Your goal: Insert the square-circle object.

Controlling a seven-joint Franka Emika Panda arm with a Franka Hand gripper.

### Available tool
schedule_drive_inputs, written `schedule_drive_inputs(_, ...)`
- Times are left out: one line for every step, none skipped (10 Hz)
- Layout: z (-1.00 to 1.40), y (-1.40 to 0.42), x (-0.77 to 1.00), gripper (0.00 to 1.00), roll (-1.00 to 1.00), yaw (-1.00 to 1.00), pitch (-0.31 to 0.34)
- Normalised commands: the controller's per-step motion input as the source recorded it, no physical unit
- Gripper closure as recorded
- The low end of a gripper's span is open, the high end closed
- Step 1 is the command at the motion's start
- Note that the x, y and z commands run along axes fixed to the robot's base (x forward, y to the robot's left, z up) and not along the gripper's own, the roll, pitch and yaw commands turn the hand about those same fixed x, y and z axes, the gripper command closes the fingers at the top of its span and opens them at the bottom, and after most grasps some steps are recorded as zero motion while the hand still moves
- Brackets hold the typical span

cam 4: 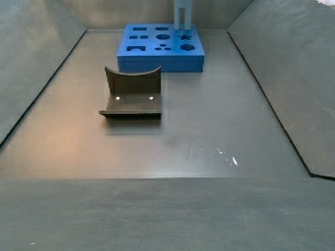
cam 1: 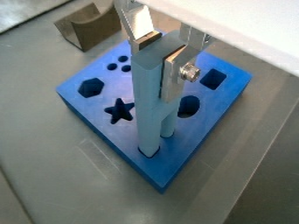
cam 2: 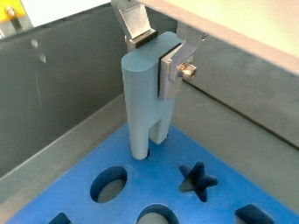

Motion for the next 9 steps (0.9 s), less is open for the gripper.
schedule_drive_inputs(-0.41, 0.00, 0.00, 1.00, 0.01, 0.00, 0.000)
schedule_drive_inputs(-0.44, 0.00, 0.00, 1.00, 0.00, 0.00, -0.001)
schedule_drive_inputs(-0.46, 0.00, 0.00, 1.00, 0.00, 0.00, -0.030)
schedule_drive_inputs(-0.38, 0.00, 0.00, 1.00, 0.00, 0.00, -0.007)
schedule_drive_inputs(-0.38, 0.00, 0.00, 1.00, 0.00, 0.00, -0.010)
schedule_drive_inputs(-0.36, 0.00, -0.05, 1.00, 0.02, 0.00, -0.009)
schedule_drive_inputs(-0.39, 0.00, -0.11, 1.00, 0.07, 0.00, -0.019)
schedule_drive_inputs(-0.46, 0.00, -0.13, 1.00, 0.05, 0.00, -0.056)
schedule_drive_inputs(-0.28, 0.00, -0.05, 1.00, 0.00, 0.00, -0.057)
